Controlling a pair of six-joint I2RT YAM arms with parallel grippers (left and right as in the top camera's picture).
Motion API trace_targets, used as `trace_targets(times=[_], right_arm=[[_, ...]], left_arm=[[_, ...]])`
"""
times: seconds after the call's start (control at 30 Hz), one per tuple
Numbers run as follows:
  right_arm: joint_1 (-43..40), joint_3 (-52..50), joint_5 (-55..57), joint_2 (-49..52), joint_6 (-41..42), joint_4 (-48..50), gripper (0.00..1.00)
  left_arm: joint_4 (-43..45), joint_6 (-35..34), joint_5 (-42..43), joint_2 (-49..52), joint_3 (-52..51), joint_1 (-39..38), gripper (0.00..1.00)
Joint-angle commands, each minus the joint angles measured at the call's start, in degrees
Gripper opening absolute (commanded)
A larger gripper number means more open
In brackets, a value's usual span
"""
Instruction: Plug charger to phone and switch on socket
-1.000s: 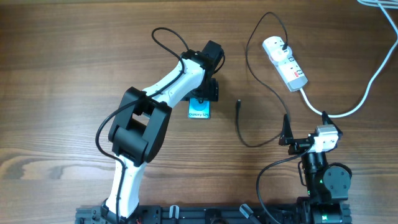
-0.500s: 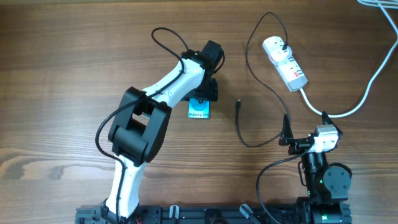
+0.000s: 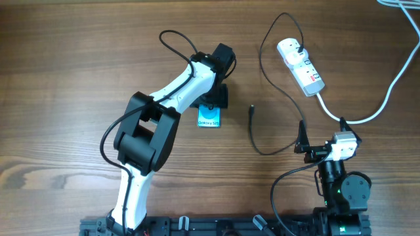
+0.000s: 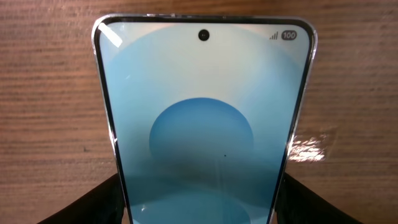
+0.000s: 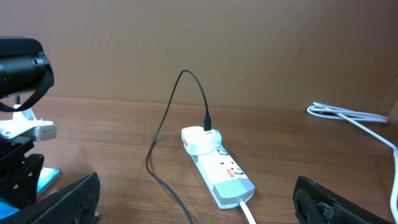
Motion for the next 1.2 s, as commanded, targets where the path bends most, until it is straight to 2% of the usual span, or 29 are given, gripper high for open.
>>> trace_targets(times=[0.0,0.33,0.67,0.83,1.0,1.1,1.17], right_arm=[[0.02,-0.04,-0.22,-0.02,-0.28,0.11,1.00],[0.02,-0.04,-0.22,-0.02,-0.31,0.11,1.00],[0.02,-0.04,-0.22,-0.02,-0.28,0.11,1.00],[0.02,-0.04,-0.22,-0.02,-0.28,0.11,1.00],[0.02,-0.04,-0.22,-0.02,-0.26,0.11,1.00],[0.02,-0.04,-0.22,-0.02,-0.28,0.11,1.00],[0.02,-0.04,-0.20,-0.02,-0.31,0.11,1.00]], left_arm=[[-0.87,-0.17,-0.76,-3.43,-1.07,0.31,0.69],[-1.27,-0.31,5.38,-9.14,-1.05,0.39,0.68],[-1.11,-0.35,5.44,-9.79,-1.25,0.37,0.70],[1.31,-0.37,5.44,-9.79,-3.61,0.31,0.71],[7.32,-0.37,5.44,-9.79,-9.40,0.31,0.73],[10.12,-0.37,5.46,-9.79,-12.15,0.28,0.76],[11.91,-0.35,5.44,-9.79,-13.38,0.31,0.85]])
